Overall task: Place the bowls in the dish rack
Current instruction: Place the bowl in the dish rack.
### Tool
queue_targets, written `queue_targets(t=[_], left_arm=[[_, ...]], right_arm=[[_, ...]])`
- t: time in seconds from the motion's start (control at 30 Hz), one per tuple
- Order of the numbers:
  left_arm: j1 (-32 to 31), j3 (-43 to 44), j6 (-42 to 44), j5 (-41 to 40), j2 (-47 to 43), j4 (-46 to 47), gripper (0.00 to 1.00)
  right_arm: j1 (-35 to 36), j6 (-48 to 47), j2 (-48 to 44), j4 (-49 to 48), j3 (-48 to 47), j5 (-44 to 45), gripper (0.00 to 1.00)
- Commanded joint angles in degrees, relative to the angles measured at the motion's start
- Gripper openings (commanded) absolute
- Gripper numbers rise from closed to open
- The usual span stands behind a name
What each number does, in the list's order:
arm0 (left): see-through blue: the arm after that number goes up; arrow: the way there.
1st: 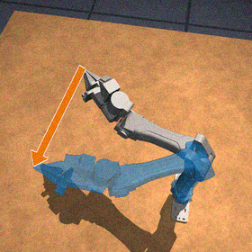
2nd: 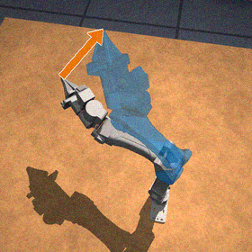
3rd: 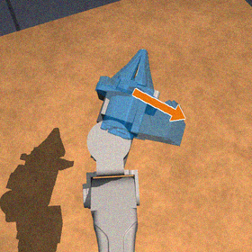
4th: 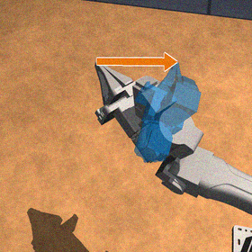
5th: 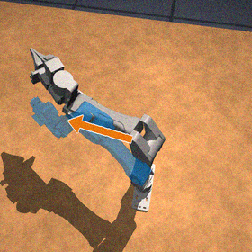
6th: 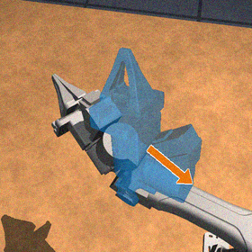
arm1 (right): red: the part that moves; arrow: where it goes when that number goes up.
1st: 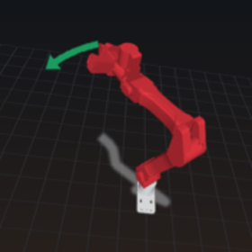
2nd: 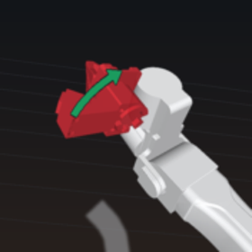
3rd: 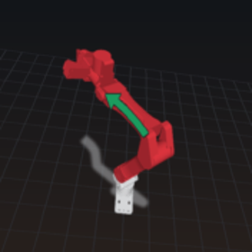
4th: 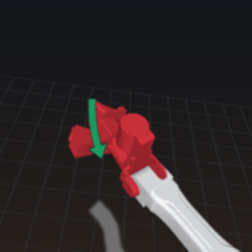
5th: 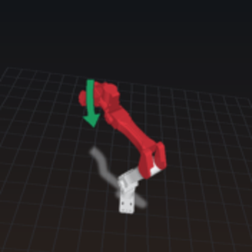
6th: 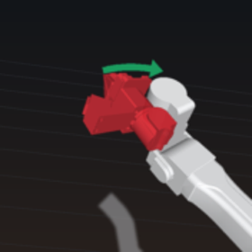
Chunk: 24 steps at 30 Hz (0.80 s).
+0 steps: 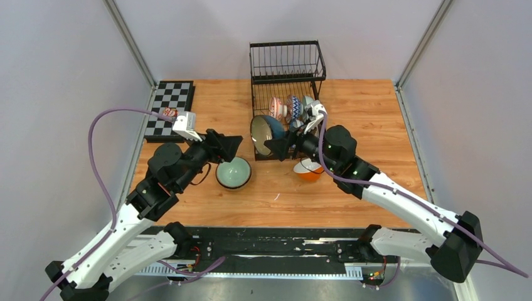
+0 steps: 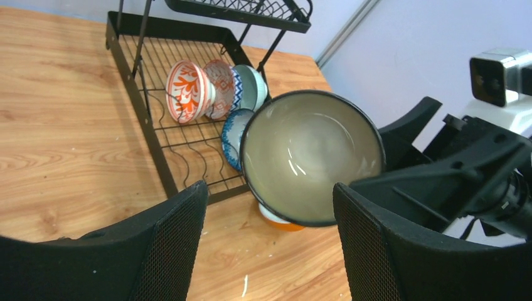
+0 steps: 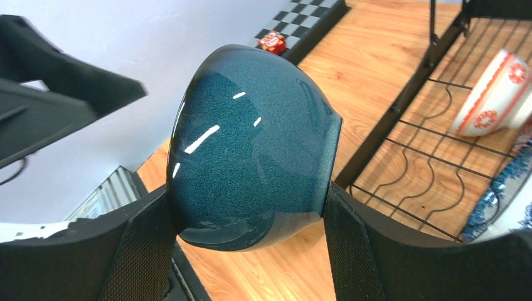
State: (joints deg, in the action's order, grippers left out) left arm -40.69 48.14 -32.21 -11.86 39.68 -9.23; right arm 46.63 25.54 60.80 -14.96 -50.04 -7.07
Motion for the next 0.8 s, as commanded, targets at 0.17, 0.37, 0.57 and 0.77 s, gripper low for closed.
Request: queue_targets(t=[0.17, 0.37, 0.57, 0.77], left_arm=[[0.08, 1.53, 4.78, -1.4, -3.85, -8.15, 0.75], [0.08, 1.73, 6.69, -1.29, -4.77, -11.42, 0.75], [0.08, 2.64, 9.22, -0.97, -4.76, -14.01, 0.75], [0.08, 3.17, 10.54, -0.65, -5.02, -15.79, 0.75]], right_arm=[[-5.59, 0.08, 5.04, -9.42, -1.48, 0.42, 0.03], [-8.11, -0.09, 10.08, -11.97, -1.92, -0.21, 0.03], [-9.35, -0.96, 14.26, -13.1, -3.52, -0.33, 0.03], [-9.77, -3.7, 17.32, -12.93, -4.89, 1.42, 0.03]])
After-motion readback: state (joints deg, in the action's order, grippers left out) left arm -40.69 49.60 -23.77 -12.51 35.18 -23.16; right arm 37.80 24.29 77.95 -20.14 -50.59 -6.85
